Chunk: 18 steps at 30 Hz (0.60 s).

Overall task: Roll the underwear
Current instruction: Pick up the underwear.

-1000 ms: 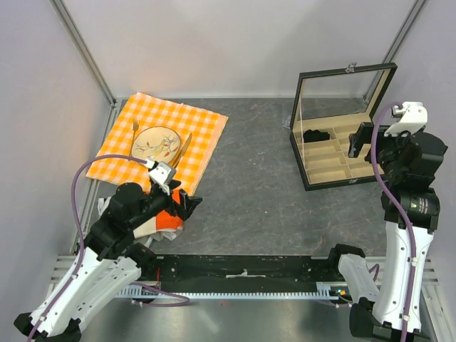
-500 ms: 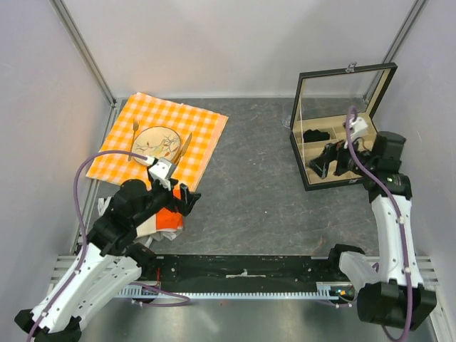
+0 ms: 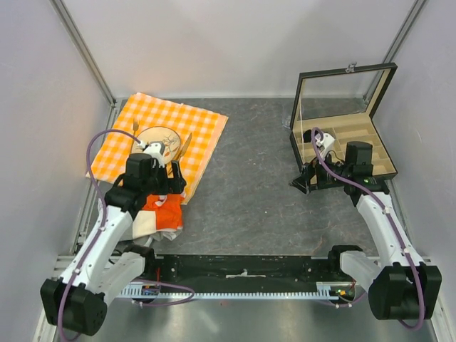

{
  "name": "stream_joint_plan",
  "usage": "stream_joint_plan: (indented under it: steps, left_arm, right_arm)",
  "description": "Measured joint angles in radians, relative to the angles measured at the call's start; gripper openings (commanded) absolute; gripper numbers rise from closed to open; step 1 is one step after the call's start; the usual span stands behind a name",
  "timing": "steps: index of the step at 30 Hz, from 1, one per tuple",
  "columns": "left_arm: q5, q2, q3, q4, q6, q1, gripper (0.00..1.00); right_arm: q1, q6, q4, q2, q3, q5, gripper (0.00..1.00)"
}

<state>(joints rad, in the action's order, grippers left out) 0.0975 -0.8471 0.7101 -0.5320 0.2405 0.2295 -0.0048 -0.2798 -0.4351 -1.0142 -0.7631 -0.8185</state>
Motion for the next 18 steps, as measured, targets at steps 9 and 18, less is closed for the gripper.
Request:
stream_joint_plan:
  steps: [9, 18]
  left_arm:
    - [-0.084, -0.274, 0.182, -0.17, 0.038, 0.002, 0.75]
    - [-0.26, -0.393, 0.261, -0.325, 0.107, 0.022, 0.7]
  right_arm:
    - [0.015, -0.04, 0.003, 0.022, 0.0, 0.005, 0.98]
    - [0.052, -0.061, -0.017, 0.013, -0.006, 0.008, 0.98]
